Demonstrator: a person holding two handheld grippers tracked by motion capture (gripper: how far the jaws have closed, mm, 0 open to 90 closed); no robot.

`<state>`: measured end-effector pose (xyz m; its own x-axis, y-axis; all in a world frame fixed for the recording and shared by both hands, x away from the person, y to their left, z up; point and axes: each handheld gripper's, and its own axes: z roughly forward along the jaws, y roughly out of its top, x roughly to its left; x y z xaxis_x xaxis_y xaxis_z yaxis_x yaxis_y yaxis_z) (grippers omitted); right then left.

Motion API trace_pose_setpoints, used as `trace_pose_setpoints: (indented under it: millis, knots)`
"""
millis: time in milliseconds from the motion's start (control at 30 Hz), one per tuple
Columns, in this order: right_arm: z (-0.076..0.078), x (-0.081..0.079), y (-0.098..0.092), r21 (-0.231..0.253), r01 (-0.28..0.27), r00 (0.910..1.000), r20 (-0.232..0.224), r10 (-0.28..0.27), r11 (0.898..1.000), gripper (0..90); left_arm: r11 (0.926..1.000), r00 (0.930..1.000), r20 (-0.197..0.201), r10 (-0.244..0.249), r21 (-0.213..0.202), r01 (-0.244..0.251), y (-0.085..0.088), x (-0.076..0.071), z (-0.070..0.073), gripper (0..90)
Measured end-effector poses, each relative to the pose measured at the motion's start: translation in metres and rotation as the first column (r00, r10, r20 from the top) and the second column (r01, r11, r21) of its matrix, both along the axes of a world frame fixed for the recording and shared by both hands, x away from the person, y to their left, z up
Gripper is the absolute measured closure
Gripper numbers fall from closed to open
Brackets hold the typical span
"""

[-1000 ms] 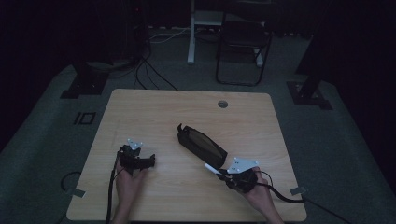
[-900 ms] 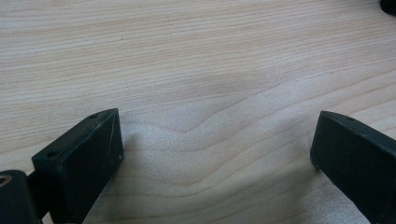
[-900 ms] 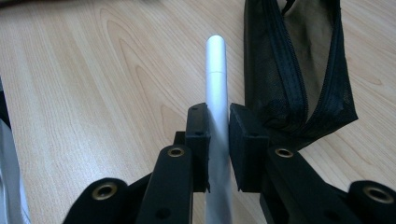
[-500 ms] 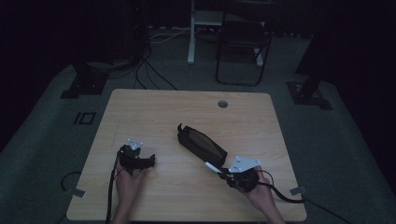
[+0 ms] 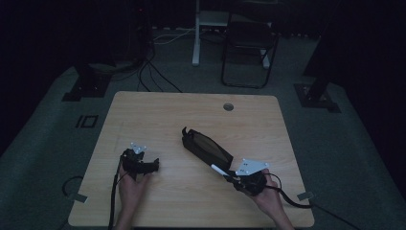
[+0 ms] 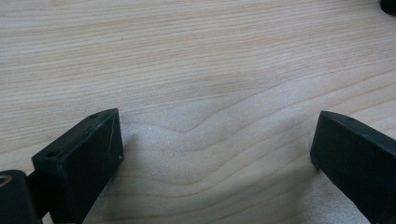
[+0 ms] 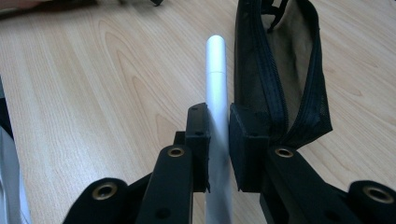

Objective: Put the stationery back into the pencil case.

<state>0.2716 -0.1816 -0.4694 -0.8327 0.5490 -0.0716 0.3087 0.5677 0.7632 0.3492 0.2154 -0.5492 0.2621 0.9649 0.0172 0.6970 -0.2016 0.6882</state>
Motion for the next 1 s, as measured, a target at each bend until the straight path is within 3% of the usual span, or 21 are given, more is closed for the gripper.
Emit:
trace_pose_setpoints:
  millis: [1000]
  knots:
    - [0.021,0.008,-0.007,0.026,0.028,0.9991,0.029,-0.029,0.999,78.9,1.0000,1.0000,0.000,0.000,0.000,0.000,0.000,0.000,0.000,2.8]
